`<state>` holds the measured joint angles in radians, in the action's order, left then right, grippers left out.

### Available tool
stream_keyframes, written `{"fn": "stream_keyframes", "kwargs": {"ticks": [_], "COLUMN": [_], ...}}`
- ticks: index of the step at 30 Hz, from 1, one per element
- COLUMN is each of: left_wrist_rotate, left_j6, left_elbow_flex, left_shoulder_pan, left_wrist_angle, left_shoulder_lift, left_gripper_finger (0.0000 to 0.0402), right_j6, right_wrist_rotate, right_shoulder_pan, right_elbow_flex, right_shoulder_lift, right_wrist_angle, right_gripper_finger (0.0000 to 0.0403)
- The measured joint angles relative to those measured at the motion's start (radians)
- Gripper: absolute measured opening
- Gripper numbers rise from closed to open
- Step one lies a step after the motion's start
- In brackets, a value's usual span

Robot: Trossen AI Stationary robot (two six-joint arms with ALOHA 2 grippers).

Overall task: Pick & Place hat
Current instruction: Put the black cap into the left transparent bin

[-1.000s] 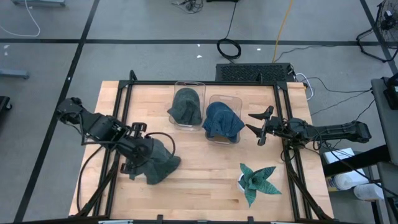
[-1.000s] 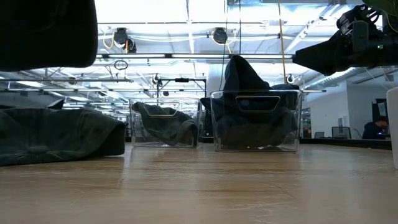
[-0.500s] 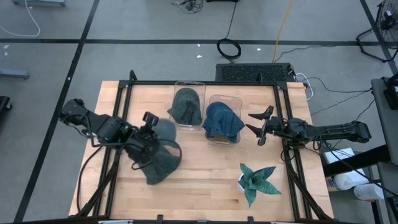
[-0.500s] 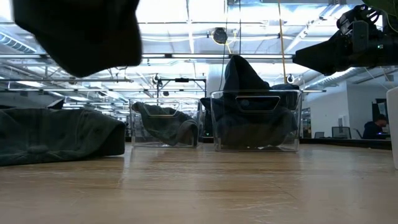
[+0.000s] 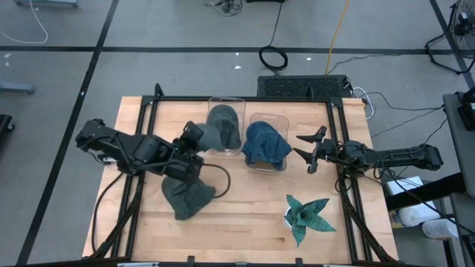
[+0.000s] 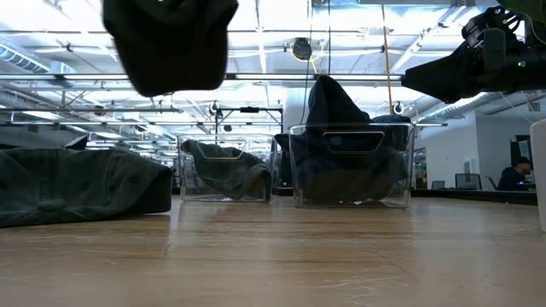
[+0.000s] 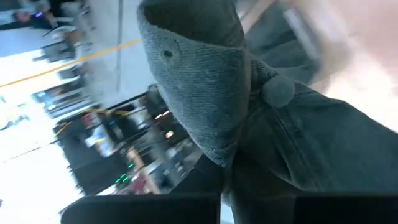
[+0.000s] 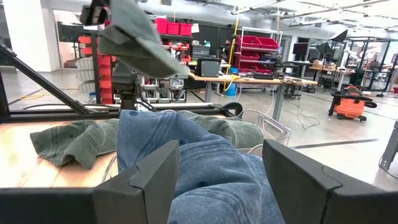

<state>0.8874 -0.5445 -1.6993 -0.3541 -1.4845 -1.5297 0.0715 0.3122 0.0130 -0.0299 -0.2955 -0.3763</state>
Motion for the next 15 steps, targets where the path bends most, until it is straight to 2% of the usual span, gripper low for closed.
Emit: {"fn": "stream_keyframes", "kwargs": {"ticks": [4, 8, 15], "left_wrist_rotate": [0.085, 0.130, 0.152], "left_j6": [-0.088, -0.252, -0.571], "left_elbow_flex": [0.000, 0.000, 0.000], "left_shoulder_pan": [0.039, 0.080, 0.154], "left_wrist_angle": [0.087, 0.182, 0.301], "left_shoulder_lift": [-0.002, -0.002, -0.002], "left_gripper_finger": [0.0005, 0.0005, 0.0005], "right_j6": [0.000, 0.000, 0.000], "right_wrist_rotate": [0.000, 0.000, 0.000], "right_shoulder_pan": [0.000, 0.000, 0.000], "right_elbow_flex": [0.000, 0.000, 0.000], "right_shoulder_lift": [0.000, 0.000, 0.000], "right_wrist_angle": [0.000, 0.000, 0.000], "right_gripper_finger": [0.0222, 0.0222, 0.0222]}}
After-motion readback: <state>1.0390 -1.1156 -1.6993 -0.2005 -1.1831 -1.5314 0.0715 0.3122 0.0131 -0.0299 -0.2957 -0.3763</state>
